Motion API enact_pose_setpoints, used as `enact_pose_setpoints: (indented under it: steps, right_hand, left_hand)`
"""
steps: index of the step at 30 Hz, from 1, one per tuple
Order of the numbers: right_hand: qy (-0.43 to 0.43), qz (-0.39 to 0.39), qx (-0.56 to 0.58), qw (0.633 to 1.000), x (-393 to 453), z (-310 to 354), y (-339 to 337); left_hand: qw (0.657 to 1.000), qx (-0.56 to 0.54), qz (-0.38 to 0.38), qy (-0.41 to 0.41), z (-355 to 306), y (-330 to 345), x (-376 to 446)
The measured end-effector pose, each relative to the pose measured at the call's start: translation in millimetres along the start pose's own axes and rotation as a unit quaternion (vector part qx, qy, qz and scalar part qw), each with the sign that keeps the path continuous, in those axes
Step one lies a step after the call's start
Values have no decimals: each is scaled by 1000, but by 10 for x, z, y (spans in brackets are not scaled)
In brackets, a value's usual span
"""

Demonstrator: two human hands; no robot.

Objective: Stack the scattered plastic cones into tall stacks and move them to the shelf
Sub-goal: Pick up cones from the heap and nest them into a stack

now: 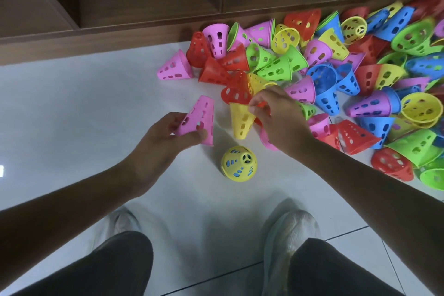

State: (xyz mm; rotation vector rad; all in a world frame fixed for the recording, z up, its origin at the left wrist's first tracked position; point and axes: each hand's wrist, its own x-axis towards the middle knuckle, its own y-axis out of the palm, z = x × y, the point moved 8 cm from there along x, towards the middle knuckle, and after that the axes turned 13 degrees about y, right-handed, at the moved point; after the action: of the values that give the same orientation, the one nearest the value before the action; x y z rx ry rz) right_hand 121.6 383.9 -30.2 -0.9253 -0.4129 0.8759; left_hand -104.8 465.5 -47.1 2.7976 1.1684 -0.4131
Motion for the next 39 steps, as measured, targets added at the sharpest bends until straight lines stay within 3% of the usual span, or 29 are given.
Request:
enact_pose_setpoints:
  steps: [3, 7, 14, 19, 22, 30, 39]
  right_hand:
    - [82, -28, 85, 993, -57, -147, -251]
    - [180, -26, 252, 951, -208, -348, -495]
    - [338, 18, 524, 782, -578, -610, -491]
    - [383, 42, 600, 701, -835, -640, -327]
    - [410, 43, 614, 673, -972, -647, -265]
    - [431, 76, 619, 652, -1180, -574, -46]
    - [396, 128, 500, 760, -1249, -410, 116]
  left_hand:
    - [1000, 2, 18, 12, -90, 79, -40]
    - [998, 34, 33, 46, -276, 214, -56]
    - [987, 66, 88, 117, -415, 517, -40]
    - [974, 127, 133, 129, -288, 664, -55]
    - [955, 206, 151, 152, -194, 743, -71]
    - [903, 328, 178, 215, 75, 857, -43]
    - [884, 360, 164, 250, 188, 616, -5]
